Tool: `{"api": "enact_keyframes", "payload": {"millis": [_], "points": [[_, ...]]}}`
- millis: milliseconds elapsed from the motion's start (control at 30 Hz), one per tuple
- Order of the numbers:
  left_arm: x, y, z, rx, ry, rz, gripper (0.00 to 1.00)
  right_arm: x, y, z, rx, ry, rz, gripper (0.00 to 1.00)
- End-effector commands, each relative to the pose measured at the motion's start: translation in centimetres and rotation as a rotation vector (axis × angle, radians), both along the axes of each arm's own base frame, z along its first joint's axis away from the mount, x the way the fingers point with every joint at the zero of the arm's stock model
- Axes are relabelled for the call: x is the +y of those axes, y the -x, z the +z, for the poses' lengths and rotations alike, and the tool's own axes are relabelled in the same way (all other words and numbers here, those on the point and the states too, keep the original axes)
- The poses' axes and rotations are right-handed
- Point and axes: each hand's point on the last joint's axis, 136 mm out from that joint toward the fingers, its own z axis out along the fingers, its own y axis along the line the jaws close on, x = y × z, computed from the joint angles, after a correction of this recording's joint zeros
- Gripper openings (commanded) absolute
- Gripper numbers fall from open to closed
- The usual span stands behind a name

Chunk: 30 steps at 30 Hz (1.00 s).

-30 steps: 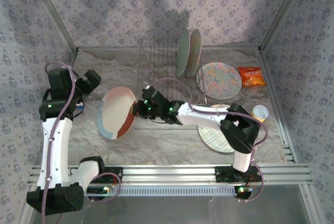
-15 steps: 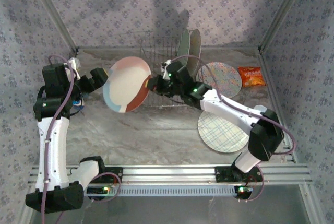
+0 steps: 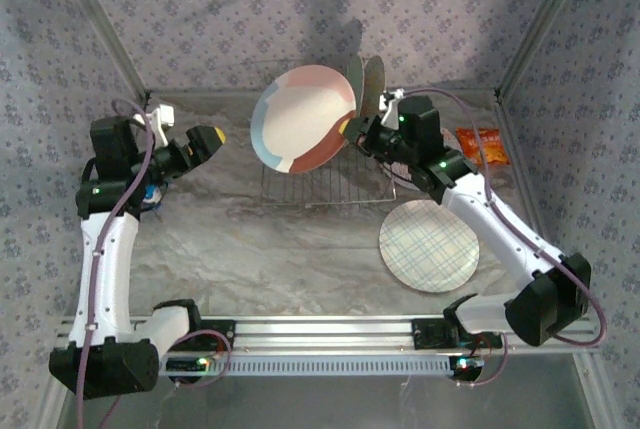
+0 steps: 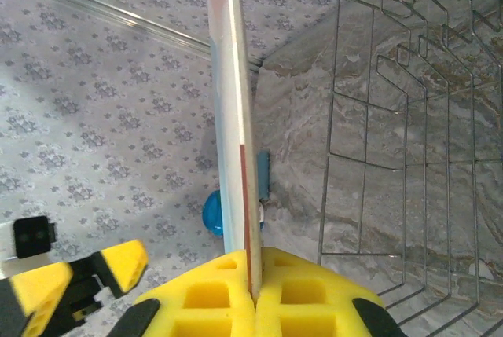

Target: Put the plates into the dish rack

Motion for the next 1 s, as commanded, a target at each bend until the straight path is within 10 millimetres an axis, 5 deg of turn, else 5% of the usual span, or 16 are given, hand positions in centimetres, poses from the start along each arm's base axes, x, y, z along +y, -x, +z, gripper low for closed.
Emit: {"api": "enact_keyframes", "payload": {"millis": [0,167,233,967], "points": [[-1.6,-0.2,1.3,-0.056,0.066,-0.069,0.98,-0.1,1.2,3.2,-0.054,-0.106,0.058,0.0],[-2.5,-1.0,1.5,-0.069,0.144,-0.072,0.96,-0.1,1.7,4.8,-0.062,-0.183,0.089,0.0],[-2.7,-1.2,1.5,-0.075,0.152,-0.071,0.96,0.1,1.7,3.7,-0.035,-0.195,0.097,0.0],[-2.8,-3.7,-1.3,-0.024,0.249,-0.011,0.87,2.8,2.5,4.8,-0.049,-0.285,0.131,0.0]]}}
